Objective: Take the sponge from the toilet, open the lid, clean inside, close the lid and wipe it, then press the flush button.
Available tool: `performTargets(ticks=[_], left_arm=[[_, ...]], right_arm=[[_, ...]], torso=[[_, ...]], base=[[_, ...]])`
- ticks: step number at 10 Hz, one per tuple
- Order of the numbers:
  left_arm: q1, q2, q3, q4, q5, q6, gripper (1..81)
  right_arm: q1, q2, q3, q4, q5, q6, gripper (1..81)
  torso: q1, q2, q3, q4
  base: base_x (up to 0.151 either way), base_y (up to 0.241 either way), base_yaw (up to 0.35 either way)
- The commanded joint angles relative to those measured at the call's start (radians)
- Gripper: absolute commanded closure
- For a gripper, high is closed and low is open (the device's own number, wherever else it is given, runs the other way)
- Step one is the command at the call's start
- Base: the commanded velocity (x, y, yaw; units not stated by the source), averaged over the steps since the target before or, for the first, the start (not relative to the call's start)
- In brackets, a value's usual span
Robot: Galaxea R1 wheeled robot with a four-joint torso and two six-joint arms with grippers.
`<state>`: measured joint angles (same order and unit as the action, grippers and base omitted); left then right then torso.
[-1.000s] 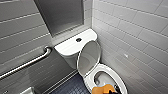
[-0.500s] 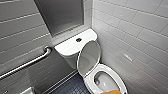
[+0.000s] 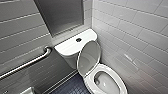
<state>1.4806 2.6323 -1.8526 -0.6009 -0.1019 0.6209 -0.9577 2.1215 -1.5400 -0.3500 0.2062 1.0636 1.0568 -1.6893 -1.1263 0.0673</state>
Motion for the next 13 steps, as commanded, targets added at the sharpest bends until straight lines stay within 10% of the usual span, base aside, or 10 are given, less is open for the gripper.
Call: performTargets(ticks=[1,8,13], left_arm=[[0.025,-0.014,0.035,0.010,0.102,0.003,1.0],[0.025,-0.011,0.044,0.023,0.100,0.003,1.0],[0.022,-0.014,0.044,0.023,0.100,0.002,1.0]], right_arm=[[0.007,-0.122,0.100,-0.010,0.001,-0.002,81.1],[0.275,-0.133,0.316,-0.032,-0.449,0.001,81.1],[0.470,0.154,0.197,-0.033,-0.629,0.006,81.1]], torso=[[0.000,0.000,0.000,0.000],[0.000,0.000,0.000,0.000],[0.000,-0.001,0.000,0.000]], base=[[0.000,0.000,0.000],[0.000,0.000,0.000],[0.000,0.000,0.000]])
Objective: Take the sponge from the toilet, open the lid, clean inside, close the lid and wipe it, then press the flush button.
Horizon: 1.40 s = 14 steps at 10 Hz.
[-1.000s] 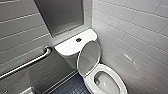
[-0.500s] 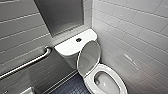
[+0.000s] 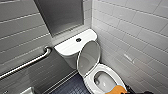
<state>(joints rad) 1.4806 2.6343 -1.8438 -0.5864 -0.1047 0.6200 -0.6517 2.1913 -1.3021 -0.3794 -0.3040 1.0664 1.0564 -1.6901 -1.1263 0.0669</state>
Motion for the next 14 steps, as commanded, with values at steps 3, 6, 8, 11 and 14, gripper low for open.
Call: performTargets(ticks=[3,6,8,11,14], left_arm=[[0.022,-0.022,0.035,0.005,0.103,0.003,1.0],[0.022,-0.022,0.032,0.003,0.103,0.003,1.0],[0.022,-0.023,0.031,0.003,0.102,0.003,1.0],[0.022,-0.025,0.029,0.003,0.103,0.001,1.0],[0.022,-0.025,0.028,0.002,0.103,0.001,1.0]], right_arm=[[0.262,0.263,-0.179,-0.003,-0.145,0.001,81.1],[0.309,0.423,-0.353,0.000,-0.113,0.007,81.1],[0.304,0.503,-0.457,0.008,-0.011,0.012,81.1],[0.272,0.575,-0.572,0.056,0.138,0.020,81.1],[0.254,0.587,-0.574,0.100,0.235,0.021,81.1]], torso=[[0.000,0.000,0.000,0.000],[0.000,0.000,0.000,0.000],[0.000,0.000,0.000,0.000],[0.000,0.000,0.000,0.000],[0.000,0.000,0.000,0.000]], base=[[0.000,0.000,0.000],[0.000,0.000,0.000],[0.000,0.000,0.000],[0.000,0.000,0.000],[0.000,0.000,0.000]])
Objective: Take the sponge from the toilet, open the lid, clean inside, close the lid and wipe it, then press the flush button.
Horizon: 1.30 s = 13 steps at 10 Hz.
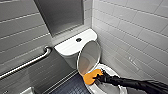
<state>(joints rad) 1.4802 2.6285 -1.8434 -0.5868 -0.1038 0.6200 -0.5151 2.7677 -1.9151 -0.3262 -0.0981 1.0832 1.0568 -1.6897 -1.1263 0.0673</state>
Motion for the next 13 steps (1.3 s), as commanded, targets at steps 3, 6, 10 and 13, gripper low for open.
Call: performTargets(ticks=[3,6,10,13], left_arm=[[0.022,-0.016,0.027,0.001,0.102,0.001,1.0],[0.022,-0.021,0.029,-0.001,0.102,0.001,1.0],[0.025,-0.019,0.032,0.002,0.102,0.001,1.0],[0.025,-0.016,0.033,0.005,0.102,0.001,1.0]], right_arm=[[0.026,0.028,0.065,0.056,0.043,0.004,81.1],[-0.021,0.025,0.047,0.050,0.032,0.001,81.1],[-0.084,-0.082,0.140,0.027,0.026,-0.008,81.1],[-0.148,-0.208,0.252,0.010,0.023,-0.005,81.1]], torso=[[0.000,0.000,0.000,0.000],[0.000,0.000,0.000,0.000],[0.000,0.000,0.000,0.000],[0.000,0.000,0.000,0.000]], base=[[0.000,0.000,0.000],[0.000,0.000,0.000],[0.000,0.000,0.000],[0.000,0.000,0.000]])
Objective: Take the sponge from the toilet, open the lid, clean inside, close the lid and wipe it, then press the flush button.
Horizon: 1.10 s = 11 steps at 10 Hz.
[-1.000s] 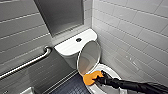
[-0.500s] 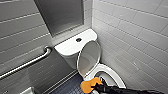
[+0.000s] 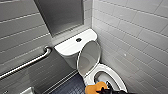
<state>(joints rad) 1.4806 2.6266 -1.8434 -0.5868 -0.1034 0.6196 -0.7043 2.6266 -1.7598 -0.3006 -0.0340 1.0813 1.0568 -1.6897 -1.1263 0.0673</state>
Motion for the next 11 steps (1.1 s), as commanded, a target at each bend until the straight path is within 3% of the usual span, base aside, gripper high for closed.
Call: performTargets(ticks=[1,5,8,11], left_arm=[[0.025,-0.016,0.035,0.005,0.102,0.002,1.0],[0.025,-0.017,0.038,0.005,0.103,0.003,1.0],[0.025,-0.016,0.038,0.008,0.103,0.003,1.0],[0.025,-0.008,0.036,0.010,0.102,0.003,1.0]], right_arm=[[0.018,-0.093,0.105,-0.015,-0.032,-0.003,81.1],[-0.100,-0.152,0.106,-0.020,0.071,-0.003,81.1],[-0.177,-0.268,0.140,-0.017,0.210,-0.003,81.1],[-0.203,-0.399,0.201,-0.002,0.295,0.000,81.1]], torso=[[0.000,0.000,0.000,0.000],[0.000,0.000,0.000,0.000],[0.000,0.000,0.000,0.000],[0.000,0.000,0.000,0.000]], base=[[0.000,0.000,0.000],[0.000,0.000,0.000],[0.000,0.000,0.000],[0.000,0.000,0.000]])
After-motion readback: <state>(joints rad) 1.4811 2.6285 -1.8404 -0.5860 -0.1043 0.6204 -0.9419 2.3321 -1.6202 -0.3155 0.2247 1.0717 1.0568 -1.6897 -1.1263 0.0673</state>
